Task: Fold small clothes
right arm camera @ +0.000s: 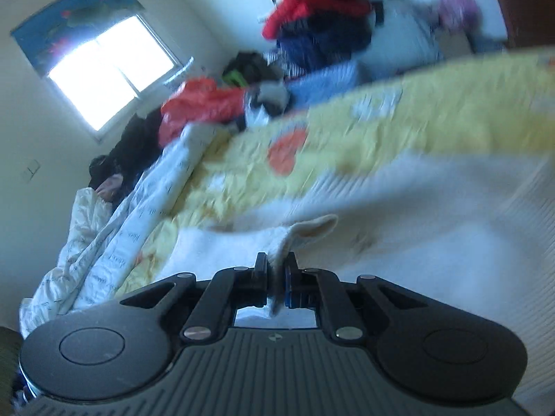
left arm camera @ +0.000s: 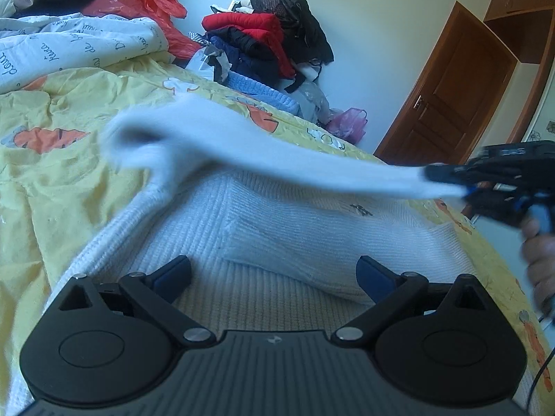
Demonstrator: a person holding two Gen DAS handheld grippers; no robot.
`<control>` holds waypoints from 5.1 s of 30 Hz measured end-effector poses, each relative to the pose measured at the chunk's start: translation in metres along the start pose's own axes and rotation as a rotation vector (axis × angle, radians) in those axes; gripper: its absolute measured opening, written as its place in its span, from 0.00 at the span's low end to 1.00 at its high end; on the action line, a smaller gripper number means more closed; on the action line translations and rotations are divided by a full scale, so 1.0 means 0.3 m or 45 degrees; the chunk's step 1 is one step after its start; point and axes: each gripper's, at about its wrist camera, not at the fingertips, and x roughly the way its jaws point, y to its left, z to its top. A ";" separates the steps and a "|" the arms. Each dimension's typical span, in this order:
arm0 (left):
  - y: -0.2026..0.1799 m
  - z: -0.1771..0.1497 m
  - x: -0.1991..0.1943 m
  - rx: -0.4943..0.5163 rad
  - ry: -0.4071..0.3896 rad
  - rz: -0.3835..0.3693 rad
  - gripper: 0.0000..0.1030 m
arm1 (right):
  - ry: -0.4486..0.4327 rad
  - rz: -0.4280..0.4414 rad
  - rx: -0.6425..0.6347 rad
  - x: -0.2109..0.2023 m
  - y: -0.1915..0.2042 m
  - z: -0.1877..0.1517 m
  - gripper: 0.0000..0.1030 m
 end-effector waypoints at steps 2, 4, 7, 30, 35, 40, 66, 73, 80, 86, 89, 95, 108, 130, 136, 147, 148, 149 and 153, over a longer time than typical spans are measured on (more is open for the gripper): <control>0.001 0.000 0.001 -0.001 -0.001 -0.001 0.99 | -0.035 -0.079 -0.043 -0.078 -0.054 0.053 0.12; 0.001 0.000 0.001 -0.001 -0.001 -0.001 0.99 | -0.045 -0.172 -0.046 -0.149 -0.124 0.086 0.12; 0.000 0.000 0.002 0.001 0.000 0.000 0.99 | -0.047 -0.290 0.000 -0.242 -0.252 0.093 0.10; -0.014 0.001 0.008 0.047 0.015 0.035 0.99 | 0.090 -0.264 0.262 -0.156 -0.435 -0.105 0.45; -0.015 0.001 0.007 0.046 0.015 0.033 0.99 | -0.011 -0.265 0.063 -0.191 -0.315 -0.040 0.12; -0.015 0.002 0.007 0.048 0.015 0.031 0.99 | -0.051 -0.376 0.077 -0.219 -0.382 0.001 0.10; 0.071 0.452 0.488 0.145 0.333 0.216 0.14 | -0.040 -0.329 0.133 -0.193 -0.448 -0.119 0.10; 0.057 0.440 0.499 0.297 0.238 0.337 0.13 | -0.061 -0.364 0.093 -0.190 -0.442 -0.078 0.09; 0.024 0.423 0.466 0.397 0.155 0.394 0.22 | -0.089 -0.367 0.136 -0.175 -0.449 -0.114 0.20; -0.080 0.434 0.271 0.531 -0.092 0.384 0.47 | -0.281 -0.417 0.084 -0.296 -0.384 -0.075 0.39; -0.133 0.403 0.266 0.526 -0.113 0.285 0.80 | -0.264 -0.392 0.011 -0.234 -0.333 -0.032 0.39; -0.090 0.288 0.438 0.526 0.123 0.352 0.80 | -0.076 -0.532 -0.191 -0.016 -0.320 -0.081 0.39; -0.159 0.219 0.275 0.486 0.070 0.330 0.91 | -0.252 -0.535 -0.284 -0.130 -0.199 -0.207 0.74; -0.145 0.110 0.247 0.447 0.088 0.206 0.99 | -0.170 -0.661 -0.291 -0.203 -0.155 -0.348 0.81; -0.166 0.090 0.204 0.481 0.094 0.254 0.99 | -0.144 -0.687 -0.372 -0.159 -0.182 -0.384 0.89; -0.131 -0.030 0.049 0.430 0.182 0.149 1.00 | -0.165 -0.746 -0.392 -0.176 -0.150 -0.405 0.92; -0.132 -0.031 0.048 0.431 0.183 0.148 1.00 | -0.167 -0.780 -0.385 -0.187 -0.134 -0.416 0.93; -0.135 -0.033 0.047 0.439 0.184 0.151 1.00 | -0.148 -0.796 -0.356 -0.203 -0.119 -0.433 0.95; -0.144 -0.042 0.049 0.453 0.180 0.164 1.00 | -0.092 -0.799 -0.353 -0.266 -0.116 -0.542 0.99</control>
